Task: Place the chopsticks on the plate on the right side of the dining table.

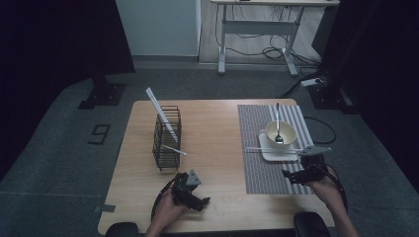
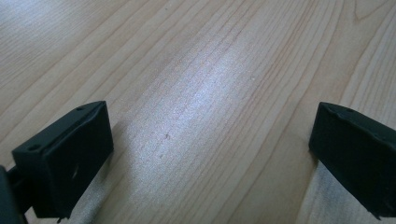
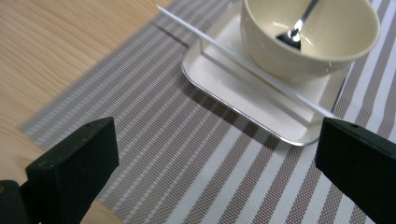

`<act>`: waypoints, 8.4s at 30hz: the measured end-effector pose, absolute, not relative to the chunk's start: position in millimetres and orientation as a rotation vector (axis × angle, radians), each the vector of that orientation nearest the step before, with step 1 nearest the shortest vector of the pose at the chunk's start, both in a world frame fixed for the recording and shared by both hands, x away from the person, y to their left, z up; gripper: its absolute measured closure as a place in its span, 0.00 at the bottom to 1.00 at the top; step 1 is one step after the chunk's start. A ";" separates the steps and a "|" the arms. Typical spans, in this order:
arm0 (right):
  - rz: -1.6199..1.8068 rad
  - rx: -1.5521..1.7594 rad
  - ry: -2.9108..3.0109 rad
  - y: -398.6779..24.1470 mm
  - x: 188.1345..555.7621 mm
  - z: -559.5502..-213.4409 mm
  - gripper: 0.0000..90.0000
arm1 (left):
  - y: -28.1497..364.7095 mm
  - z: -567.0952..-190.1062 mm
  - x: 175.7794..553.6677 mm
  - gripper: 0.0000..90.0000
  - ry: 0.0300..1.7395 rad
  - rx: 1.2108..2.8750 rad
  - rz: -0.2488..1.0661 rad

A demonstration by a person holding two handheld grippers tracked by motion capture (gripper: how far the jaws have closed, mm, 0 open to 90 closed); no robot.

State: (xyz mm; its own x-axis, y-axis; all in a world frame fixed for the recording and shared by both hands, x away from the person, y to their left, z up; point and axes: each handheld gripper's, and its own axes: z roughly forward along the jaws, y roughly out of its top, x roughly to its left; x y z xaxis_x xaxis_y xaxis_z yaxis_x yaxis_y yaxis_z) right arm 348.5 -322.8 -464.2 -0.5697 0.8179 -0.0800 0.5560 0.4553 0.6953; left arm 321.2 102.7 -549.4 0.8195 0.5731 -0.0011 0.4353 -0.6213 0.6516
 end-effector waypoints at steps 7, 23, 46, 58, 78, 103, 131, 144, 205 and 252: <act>0.896 1.084 2.346 -307.6 345.3 -436.7 0.00 | 102.8 -549.2 321.2 0.00 0.737 2.338 0.270; 0.960 0.953 2.461 -253.0 371.6 -393.0 0.02 | 102.8 -549.2 321.1 0.00 0.738 2.339 0.270; 1.080 0.712 2.624 -162.9 399.4 -367.0 0.02 | 102.8 -549.1 321.1 0.00 0.738 2.339 0.270; 1.149 0.554 2.716 -109.4 402.8 -362.9 0.04 | 102.4 -549.3 321.0 0.00 0.742 2.336 0.273; 1.176 0.390 2.804 -44.7 400.0 -361.5 0.15 | 102.2 -549.6 320.9 0.00 0.745 2.333 0.274; 1.043 0.325 2.800 -4.3 386.8 -376.4 0.79 | 102.3 -549.2 320.8 0.00 0.745 2.337 0.273; 1.058 0.443 2.658 -36.1 396.9 -342.1 0.91 | 102.2 -549.4 320.8 0.00 0.745 2.334 0.274; 1.142 0.466 2.635 -63.7 395.5 -322.5 0.92 | 102.2 -549.5 320.8 0.00 0.745 2.333 0.274; 1.238 0.541 2.573 -145.0 361.9 -283.3 0.92 | 104.2 -487.3 341.0 0.32 0.685 2.213 0.285; 0.975 0.538 2.477 -120.7 363.8 -319.1 0.41 | 77.0 -469.8 352.7 0.95 0.450 2.217 0.221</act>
State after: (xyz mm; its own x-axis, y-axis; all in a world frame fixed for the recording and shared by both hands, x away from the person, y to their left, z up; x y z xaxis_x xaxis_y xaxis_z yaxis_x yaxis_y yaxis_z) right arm 363.8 -120.7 -319.1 -0.8360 0.4934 -0.2403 0.1972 0.6787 0.7075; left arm 352.7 77.0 -469.8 0.9198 0.3923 0.0045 0.2440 -0.5811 0.7764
